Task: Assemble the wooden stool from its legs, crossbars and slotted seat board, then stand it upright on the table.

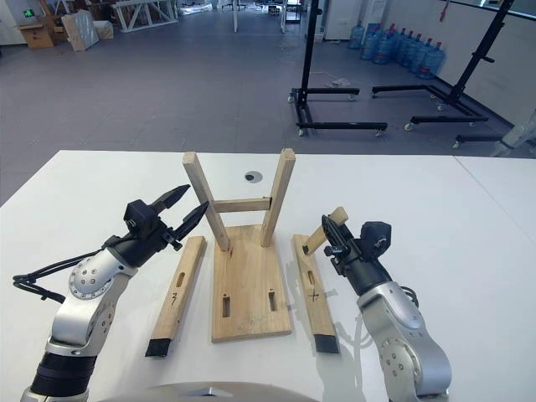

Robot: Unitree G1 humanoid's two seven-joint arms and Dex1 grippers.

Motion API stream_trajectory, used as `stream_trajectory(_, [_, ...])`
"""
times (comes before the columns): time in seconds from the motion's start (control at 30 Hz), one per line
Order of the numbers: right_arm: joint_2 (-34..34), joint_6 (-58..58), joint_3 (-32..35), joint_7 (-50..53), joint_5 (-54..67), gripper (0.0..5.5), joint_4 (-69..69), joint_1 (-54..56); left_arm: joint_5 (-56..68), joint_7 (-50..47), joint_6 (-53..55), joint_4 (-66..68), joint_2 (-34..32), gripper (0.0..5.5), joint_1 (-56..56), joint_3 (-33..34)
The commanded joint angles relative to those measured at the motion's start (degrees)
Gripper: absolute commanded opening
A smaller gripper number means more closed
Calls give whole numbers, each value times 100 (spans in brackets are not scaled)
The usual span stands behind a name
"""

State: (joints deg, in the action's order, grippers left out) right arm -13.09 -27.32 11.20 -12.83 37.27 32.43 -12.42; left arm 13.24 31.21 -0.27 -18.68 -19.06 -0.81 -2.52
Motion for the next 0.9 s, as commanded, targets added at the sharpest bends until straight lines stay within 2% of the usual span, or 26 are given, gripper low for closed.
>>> stream_trajectory(0.03, [-3,-31,10,-8,50,38,-18,68,21,9,-5,48,-16,262,-62,22])
stream_trajectory(0.5, [13,-194,-52,-63,242,38,-41,138,-8,-50,-3,1,3,262,-1,35])
stream_trajectory(0.7, [32,-605,-680,-322,593,38,156,129,-70,-202,-53,-83,67,262,173,23])
stream_trajectory(0.83, [371,-824,-981,-171,1102,38,318,55,-76,-244,-92,-68,84,262,212,11])
stream_trajectory(0.9, [-957,-1166,909,-1053,2333,38,147,-434,-75,-238,-99,-55,76,262,201,4])
